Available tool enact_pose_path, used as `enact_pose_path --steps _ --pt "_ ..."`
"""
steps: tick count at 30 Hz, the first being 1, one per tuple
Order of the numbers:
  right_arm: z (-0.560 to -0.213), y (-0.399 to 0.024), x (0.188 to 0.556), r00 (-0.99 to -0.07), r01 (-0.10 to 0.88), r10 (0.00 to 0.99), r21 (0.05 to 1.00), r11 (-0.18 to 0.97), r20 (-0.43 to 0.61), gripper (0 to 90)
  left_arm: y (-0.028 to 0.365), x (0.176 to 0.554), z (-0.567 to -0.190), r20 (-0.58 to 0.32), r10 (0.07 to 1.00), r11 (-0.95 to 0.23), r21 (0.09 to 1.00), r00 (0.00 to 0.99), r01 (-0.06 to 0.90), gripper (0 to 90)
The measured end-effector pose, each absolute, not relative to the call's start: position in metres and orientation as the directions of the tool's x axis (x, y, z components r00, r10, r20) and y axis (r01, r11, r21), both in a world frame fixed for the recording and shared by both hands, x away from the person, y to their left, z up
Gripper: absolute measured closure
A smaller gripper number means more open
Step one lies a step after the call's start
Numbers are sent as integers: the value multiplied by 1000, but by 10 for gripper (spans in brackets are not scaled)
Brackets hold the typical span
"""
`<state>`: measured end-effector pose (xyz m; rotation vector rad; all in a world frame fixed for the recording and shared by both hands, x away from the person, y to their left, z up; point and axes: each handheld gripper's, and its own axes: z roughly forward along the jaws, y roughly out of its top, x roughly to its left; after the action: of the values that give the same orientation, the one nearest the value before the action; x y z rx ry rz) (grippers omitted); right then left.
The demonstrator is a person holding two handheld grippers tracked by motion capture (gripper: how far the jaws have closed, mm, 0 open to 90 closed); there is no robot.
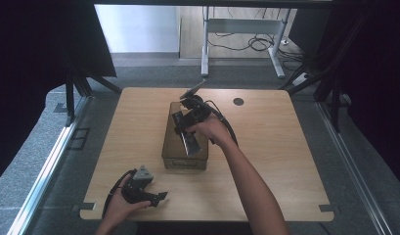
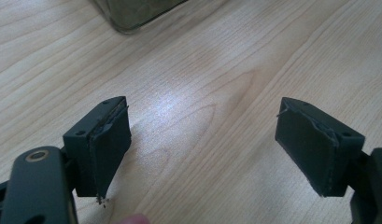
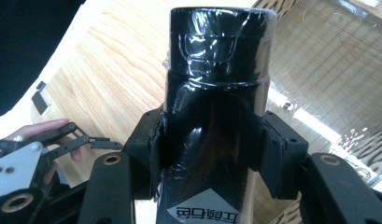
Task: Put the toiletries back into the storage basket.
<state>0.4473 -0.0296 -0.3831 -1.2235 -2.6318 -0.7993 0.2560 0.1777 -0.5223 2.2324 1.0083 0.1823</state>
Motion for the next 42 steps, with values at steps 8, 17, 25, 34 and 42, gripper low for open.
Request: enact_pose_path --steps 8,17,25,34,42 --pt "-389 -25 454 -644 760 678 401 512 355 478 178 256 -523 -141 704 -476 634 696 610 184" --pt "-394 -20 461 -627 773 694 397 495 355 478 178 256 -522 -142 705 -476 632 695 612 184" --pt "-398 -19 465 -613 784 705 389 484 357 478 179 256 -522 -142 707 -473 633 693 613 184" --pt "-406 -15 470 -587 803 716 378 460 377 477 179 256 -522 -142 707 -473 634 693 612 184" --pt "-417 -15 475 -546 832 739 363 420 395 478 180 256 -521 -141 707 -474 633 693 612 184"
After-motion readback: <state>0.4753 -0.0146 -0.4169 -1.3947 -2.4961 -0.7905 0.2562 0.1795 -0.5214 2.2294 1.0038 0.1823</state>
